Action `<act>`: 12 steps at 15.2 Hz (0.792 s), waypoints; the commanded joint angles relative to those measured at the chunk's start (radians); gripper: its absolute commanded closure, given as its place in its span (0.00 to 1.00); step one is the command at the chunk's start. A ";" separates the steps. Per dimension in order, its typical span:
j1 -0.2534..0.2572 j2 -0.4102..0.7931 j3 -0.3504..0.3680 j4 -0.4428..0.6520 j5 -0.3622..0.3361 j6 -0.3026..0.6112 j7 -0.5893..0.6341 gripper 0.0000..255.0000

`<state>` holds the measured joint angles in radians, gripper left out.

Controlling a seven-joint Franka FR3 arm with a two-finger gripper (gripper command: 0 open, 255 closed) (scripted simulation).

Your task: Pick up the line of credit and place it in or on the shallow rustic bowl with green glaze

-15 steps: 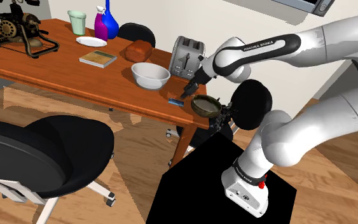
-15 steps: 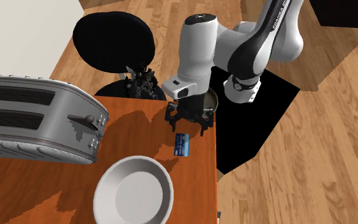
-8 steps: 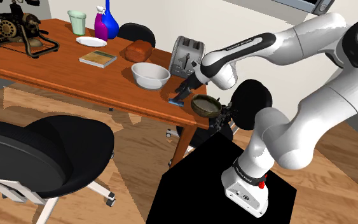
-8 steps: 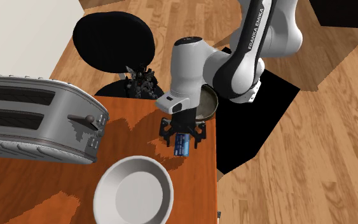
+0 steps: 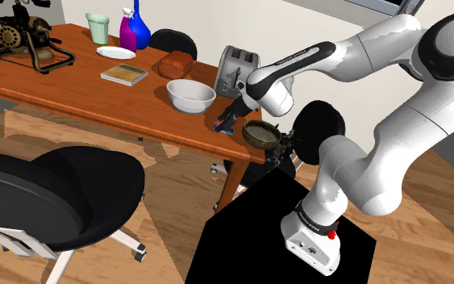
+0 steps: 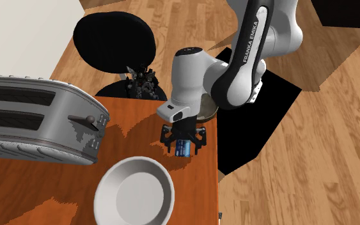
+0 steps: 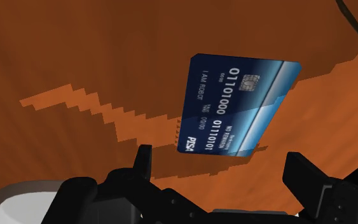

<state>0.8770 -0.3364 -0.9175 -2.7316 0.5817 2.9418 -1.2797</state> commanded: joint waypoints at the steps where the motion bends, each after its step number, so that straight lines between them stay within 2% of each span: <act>1: 0.002 0.000 -0.001 0.000 0.001 0.000 -0.001 0.00; 3: 0.001 0.000 -0.001 0.000 0.001 0.000 0.000 0.00; 4: 0.001 0.000 -0.001 0.000 0.001 0.000 0.000 1.00; 12: 0.001 0.000 -0.001 0.000 0.001 0.000 0.000 1.00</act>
<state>0.8779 -0.3363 -0.9181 -2.7312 0.5823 2.9424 -1.2800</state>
